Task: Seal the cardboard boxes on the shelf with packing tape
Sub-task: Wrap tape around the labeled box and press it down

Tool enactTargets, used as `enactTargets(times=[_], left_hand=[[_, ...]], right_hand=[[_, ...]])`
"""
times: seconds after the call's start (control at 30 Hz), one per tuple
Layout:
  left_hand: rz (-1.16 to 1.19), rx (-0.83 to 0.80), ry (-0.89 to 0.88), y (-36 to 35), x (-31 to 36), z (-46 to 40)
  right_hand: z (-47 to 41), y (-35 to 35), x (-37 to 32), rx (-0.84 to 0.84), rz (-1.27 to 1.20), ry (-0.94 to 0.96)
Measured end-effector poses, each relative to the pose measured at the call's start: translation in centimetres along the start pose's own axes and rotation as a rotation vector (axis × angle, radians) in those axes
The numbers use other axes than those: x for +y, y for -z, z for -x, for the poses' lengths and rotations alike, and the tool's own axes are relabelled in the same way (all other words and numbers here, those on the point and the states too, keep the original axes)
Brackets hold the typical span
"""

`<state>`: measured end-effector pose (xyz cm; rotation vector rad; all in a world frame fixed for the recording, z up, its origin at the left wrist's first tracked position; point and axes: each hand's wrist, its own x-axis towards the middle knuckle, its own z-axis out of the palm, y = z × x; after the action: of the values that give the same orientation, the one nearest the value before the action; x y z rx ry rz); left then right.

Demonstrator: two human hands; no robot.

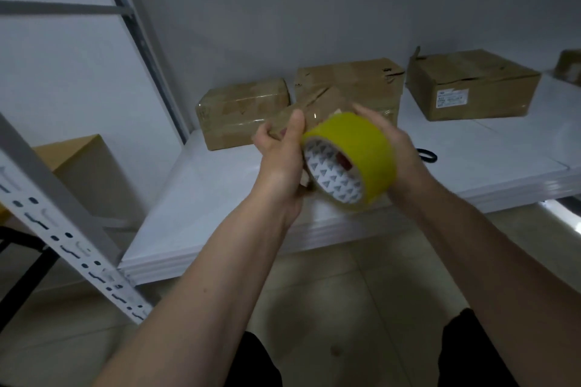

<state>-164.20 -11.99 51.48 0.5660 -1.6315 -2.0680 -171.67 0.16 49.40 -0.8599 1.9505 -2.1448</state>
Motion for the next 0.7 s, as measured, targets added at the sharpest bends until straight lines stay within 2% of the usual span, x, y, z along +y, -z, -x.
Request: enactTargets(times=[0.1, 0.17, 0.23, 0.3, 0.33, 0.43, 0.53, 0.63, 0.7], left_hand=[[-0.16, -0.052, 0.117, -0.3, 3.2, 0.7], [-0.32, -0.059, 0.039, -0.4, 4.3, 1.0], [-0.403, -0.06, -0.03, -0.3, 4.9, 1.2], [-0.431, -0.072, -0.034, -0.4, 4.8, 1.5], [-0.455, -0.055, -0.045, -0.3, 4.7, 1.6], [-0.534, -0.006, -0.227, 0.2, 4.2, 0.9], [-0.66, -0.146, -0.524, 0.2, 5.1, -0.2], [-0.869, -0.307, -0.568, 0.2, 6.1, -0.8], [-1.027, -0.321, -0.578, 0.3, 6.3, -1.6]], right_hand=[[-1.8, -0.1, -2.9, 0.072, -0.13, 0.002], [-3.9, -0.1, -4.7, 0.198, -0.192, -0.063], [-6.0, -0.1, -6.6, 0.247, -0.014, -0.033], [-7.2, -0.5, -8.0, 0.197, 0.154, -0.045], [-7.1, -0.8, -8.4, 0.153, 0.16, -0.071], [-7.2, -1.5, -7.7, 0.177, 0.086, -0.106], [-7.3, -1.3, -7.0, 0.246, -0.091, -0.186], [-6.8, -0.5, -6.4, 0.286, -0.362, -0.178], [-5.4, -0.2, -6.3, 0.167, -0.45, -0.049]])
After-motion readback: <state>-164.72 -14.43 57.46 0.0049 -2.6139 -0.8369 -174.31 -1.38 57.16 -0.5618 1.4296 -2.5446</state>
